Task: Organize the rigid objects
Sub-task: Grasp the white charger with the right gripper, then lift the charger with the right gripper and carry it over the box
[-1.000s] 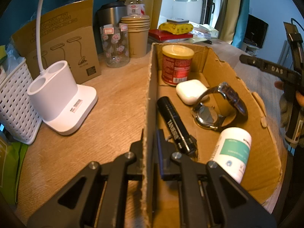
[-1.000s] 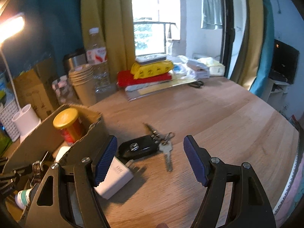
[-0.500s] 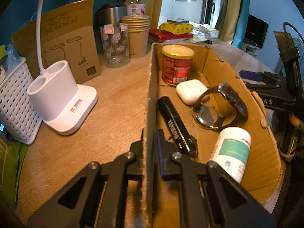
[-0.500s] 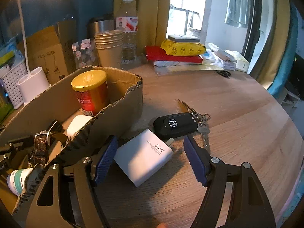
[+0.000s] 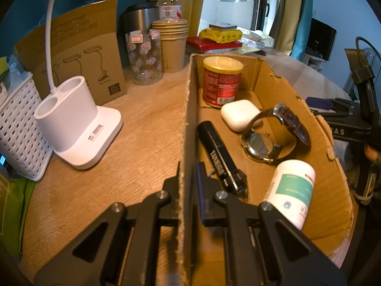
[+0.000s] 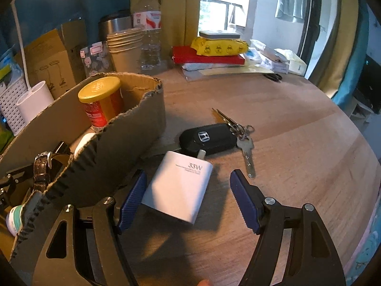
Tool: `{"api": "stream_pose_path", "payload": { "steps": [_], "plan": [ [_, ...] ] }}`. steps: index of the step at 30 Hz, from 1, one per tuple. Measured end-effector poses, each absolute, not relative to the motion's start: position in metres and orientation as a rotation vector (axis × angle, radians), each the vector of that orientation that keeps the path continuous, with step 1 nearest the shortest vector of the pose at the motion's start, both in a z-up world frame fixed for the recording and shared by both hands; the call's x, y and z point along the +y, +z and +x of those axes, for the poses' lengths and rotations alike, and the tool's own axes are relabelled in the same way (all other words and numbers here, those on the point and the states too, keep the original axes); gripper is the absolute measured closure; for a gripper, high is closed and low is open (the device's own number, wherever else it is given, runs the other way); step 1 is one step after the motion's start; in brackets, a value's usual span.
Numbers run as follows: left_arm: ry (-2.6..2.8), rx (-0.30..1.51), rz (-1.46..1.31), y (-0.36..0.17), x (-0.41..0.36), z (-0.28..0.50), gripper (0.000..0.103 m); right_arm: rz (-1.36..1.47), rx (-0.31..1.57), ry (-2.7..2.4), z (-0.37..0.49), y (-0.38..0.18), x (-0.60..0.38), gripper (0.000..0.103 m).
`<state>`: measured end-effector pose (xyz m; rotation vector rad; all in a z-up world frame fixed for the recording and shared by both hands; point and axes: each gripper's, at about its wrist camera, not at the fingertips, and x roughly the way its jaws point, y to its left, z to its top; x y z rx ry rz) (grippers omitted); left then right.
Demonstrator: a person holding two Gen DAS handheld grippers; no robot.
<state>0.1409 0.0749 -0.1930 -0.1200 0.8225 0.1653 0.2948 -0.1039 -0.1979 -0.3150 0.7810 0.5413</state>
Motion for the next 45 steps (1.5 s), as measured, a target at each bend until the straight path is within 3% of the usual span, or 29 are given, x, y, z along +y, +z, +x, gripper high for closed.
{"api": "stream_pose_path", "payload": {
  "steps": [12, 16, 45],
  "plan": [
    [0.165, 0.822, -0.119, -0.193, 0.075, 0.141, 0.093, -0.341, 0.807, 0.51, 0.299, -0.203, -0.097, 0.029],
    [0.166, 0.822, -0.119, -0.193, 0.076, 0.141, 0.093, -0.332, 0.819, 0.507, 0.3, -0.205, -0.099, 0.051],
    [0.166, 0.822, -0.118, -0.193, 0.075, 0.141, 0.093, -0.275, 0.712, 0.517, 0.282, -0.174, -0.11, 0.053]
  ]
}}
